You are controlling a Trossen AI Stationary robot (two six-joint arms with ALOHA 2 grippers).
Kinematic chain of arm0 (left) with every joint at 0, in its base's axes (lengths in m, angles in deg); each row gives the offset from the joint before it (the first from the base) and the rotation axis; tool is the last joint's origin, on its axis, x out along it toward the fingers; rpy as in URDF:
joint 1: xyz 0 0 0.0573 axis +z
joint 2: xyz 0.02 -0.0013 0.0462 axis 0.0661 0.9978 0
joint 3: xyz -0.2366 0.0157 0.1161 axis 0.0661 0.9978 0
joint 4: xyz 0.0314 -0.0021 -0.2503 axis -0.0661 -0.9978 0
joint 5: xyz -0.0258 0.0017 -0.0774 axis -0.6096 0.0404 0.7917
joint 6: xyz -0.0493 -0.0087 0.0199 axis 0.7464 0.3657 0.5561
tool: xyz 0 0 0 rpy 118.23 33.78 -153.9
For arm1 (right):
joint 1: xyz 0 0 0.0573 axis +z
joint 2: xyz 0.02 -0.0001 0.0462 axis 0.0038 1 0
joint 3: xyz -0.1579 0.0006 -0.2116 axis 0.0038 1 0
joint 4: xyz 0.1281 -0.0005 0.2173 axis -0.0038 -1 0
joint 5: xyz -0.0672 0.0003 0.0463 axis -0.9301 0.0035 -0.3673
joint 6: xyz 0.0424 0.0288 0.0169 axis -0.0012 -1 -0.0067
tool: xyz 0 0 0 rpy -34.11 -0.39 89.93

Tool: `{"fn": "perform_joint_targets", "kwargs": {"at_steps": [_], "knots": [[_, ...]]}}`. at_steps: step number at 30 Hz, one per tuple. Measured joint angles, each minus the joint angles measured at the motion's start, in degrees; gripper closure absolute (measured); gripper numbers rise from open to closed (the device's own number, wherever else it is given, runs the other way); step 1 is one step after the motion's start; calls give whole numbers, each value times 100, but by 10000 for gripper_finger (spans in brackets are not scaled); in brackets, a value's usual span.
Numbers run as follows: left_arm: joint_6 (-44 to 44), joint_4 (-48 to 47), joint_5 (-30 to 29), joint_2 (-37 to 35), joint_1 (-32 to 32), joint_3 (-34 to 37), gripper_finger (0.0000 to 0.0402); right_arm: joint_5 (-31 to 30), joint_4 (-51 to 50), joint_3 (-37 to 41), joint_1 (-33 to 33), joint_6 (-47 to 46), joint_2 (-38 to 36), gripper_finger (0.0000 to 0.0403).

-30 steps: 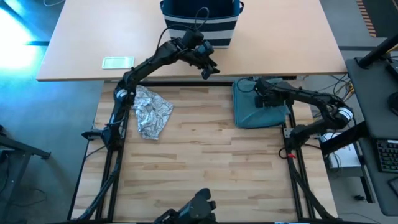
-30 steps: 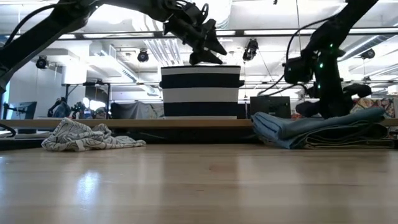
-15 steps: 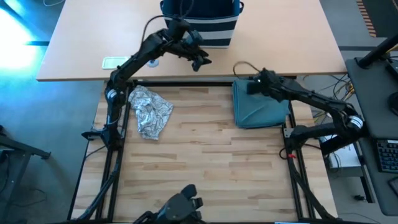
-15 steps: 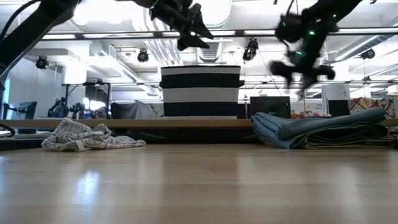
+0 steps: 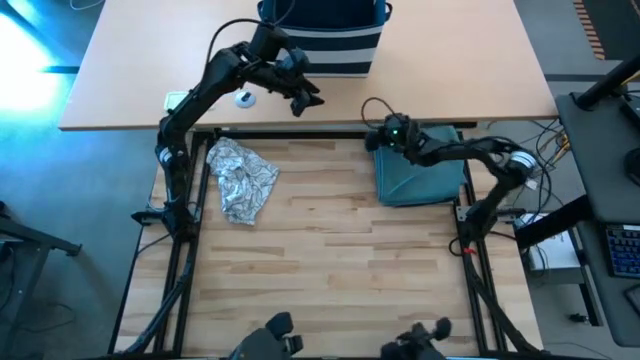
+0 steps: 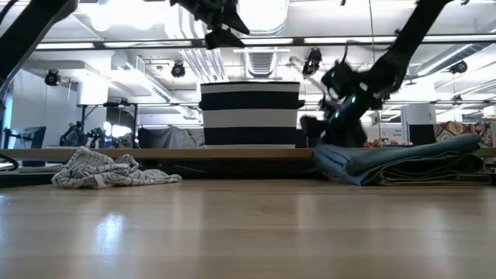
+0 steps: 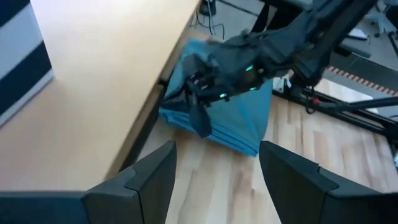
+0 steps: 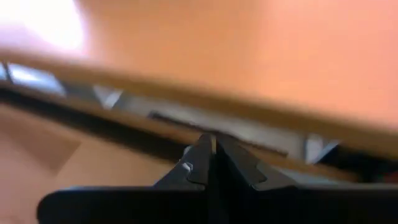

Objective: Fold Laundry from Bin
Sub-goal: Stack the folded blue pants on top of the folded blue boxer

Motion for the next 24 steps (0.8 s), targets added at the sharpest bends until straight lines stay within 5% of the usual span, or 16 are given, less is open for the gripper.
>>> {"fn": "perform_joint_targets", "kwargs": {"at_steps": [7,12,20,24], "knots": [[-5,-244,-412,-384,-9,0,189,773,24,-55,1,145,597,390],[-113,-245,-466,-504,15,0,189,832,-889,-46,16,484,-472,390],[-297,-147,-455,-522,15,0,189,56,-5014,-29,535,-587,-2817,390],[-293,-149,-447,-520,9,0,189,185,-6912,19,1285,-1637,-3662,390]]}}
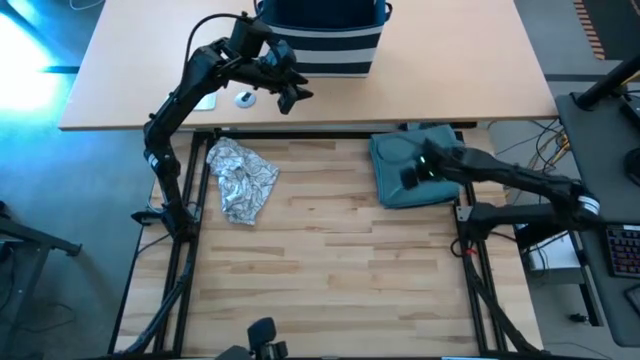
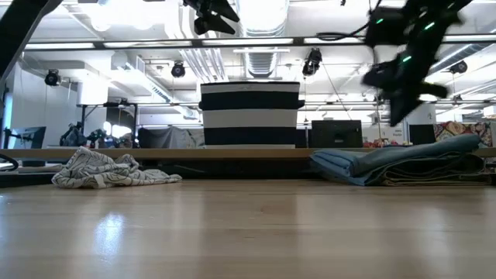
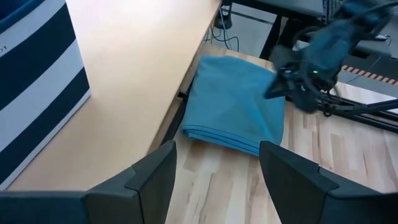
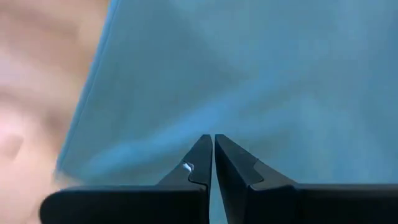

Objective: Fold Laundry from Bin
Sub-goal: Stack the folded blue pants on top of the folded blue boxer

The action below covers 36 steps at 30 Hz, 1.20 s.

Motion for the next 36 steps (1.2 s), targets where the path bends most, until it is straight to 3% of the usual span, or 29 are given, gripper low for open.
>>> {"fn": "perform_joint_targets", "kwargs": {"at_steps": [4,7,9,13,18,21,25,30,36], "knots": [[-4,39,47,9,-2,0,189,421,-1618,1,463,-1222,-411,390],[7,48,48,22,-16,0,189,355,-2515,123,482,-1664,-405,390],[10,52,48,22,-35,0,189,261,-2483,326,290,-1681,-357,390],[88,63,50,22,-106,0,189,656,-2035,963,-179,-1609,-116,390],[151,-18,50,22,-224,0,189,552,-1542,1320,-583,-1429,326,390],[167,-60,50,22,-298,0,189,637,-1770,1087,-601,-1372,426,390],[222,-111,50,22,-374,0,189,783,-2703,164,-567,-1505,424,390],[236,-37,50,22,-438,0,189,916,-2780,-742,-586,-1469,522,391],[186,-5,50,22,-444,0,189,597,-2838,-424,-885,-1164,1137,391]]}}
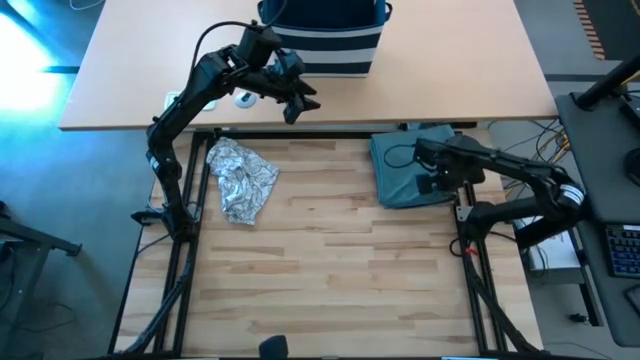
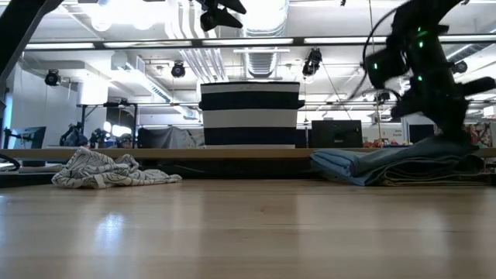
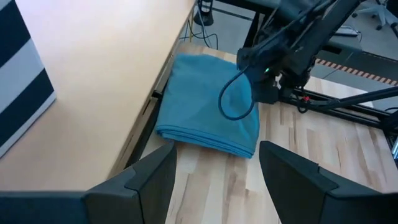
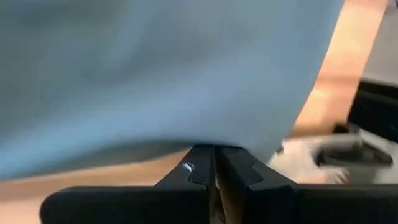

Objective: Fold Laundry from Bin
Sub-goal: Stack the folded blue pants on top of the folded blue boxer

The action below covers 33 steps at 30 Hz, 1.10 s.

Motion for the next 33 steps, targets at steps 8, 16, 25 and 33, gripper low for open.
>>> {"fn": "perform_joint_targets", "kwargs": {"at_steps": [8,16,25,33], "knots": [[-85,-230,0,-5,0,0,189,165,-897,52,-59,89,293,391],[-184,145,77,-13,1,0,189,80,-307,-1233,-67,288,82,391],[-208,449,586,-186,2,0,189,-49,697,535,-783,974,720,391],[-168,175,269,-413,4,2,189,-401,566,846,-910,998,684,391]]}}
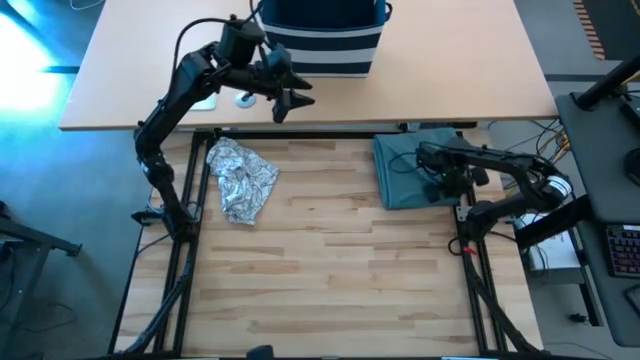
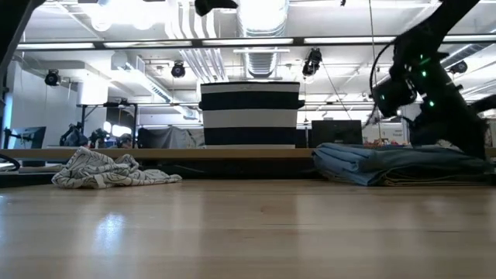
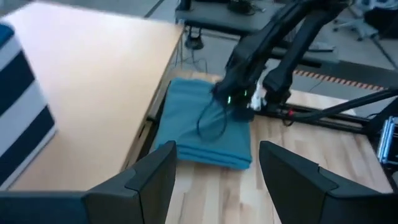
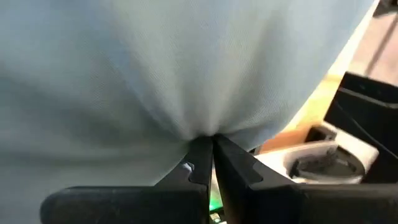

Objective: Fold Laundry from Bin
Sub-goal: Stack the folded blue pants on top of the folded blue boxer, then fold the white shirt

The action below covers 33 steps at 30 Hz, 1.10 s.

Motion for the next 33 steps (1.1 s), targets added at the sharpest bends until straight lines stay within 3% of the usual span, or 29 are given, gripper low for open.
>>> {"fn": "perform_joint_targets", "kwargs": {"at_steps": [7,11,16,20,24,27,33], "knots": [[84,-726,-384,-137,-3,1,189,214,-375,-1113,26,-33,-848,390],[294,-809,-410,-166,-6,1,189,784,716,-1417,26,215,-1096,390],[326,-1008,-732,-174,-6,0,189,995,2113,-1098,25,519,-663,390],[361,-1806,-1140,-175,-6,0,189,863,2803,-713,24,816,-120,390],[871,-2630,-1681,-179,-9,189,189,657,3044,-812,63,975,46,390],[1270,-2911,-2097,-257,-12,750,189,149,3121,-1269,261,1289,-363,390],[2153,-2773,-2079,-769,-128,3048,189,-50,3244,-2119,808,1775,-1249,390]]}}
